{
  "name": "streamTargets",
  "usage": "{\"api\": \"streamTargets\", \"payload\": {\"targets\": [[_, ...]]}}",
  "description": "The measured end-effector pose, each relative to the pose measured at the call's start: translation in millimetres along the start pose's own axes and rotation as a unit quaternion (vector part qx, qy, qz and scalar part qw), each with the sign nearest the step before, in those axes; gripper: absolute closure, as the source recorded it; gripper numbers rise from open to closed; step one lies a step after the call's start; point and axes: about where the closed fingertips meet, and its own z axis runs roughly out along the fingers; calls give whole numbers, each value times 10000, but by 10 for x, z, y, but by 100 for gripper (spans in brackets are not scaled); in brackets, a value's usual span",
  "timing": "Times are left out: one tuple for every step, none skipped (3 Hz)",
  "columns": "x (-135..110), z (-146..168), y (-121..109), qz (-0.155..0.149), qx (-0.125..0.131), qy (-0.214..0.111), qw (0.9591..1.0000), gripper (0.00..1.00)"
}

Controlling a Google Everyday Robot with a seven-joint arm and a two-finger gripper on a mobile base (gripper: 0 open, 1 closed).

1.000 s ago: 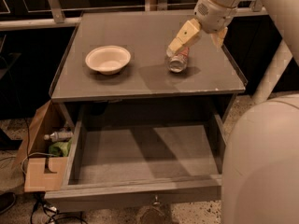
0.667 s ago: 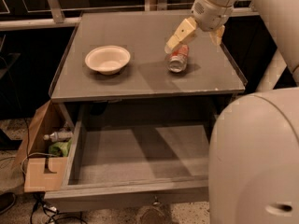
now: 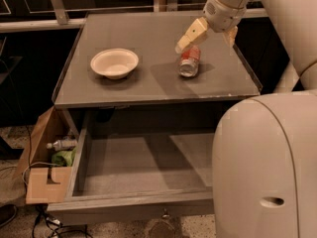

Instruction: Place coke can into top drawer

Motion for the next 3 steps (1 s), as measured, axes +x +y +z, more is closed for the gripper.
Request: {"api": "streamTargets", "payload": {"targets": [[-30, 110, 11, 209, 9, 114, 9997, 0], [-65, 193, 44, 358, 165, 298, 9988, 0], [-274, 162, 179, 352, 513, 285, 9977, 0]]}}
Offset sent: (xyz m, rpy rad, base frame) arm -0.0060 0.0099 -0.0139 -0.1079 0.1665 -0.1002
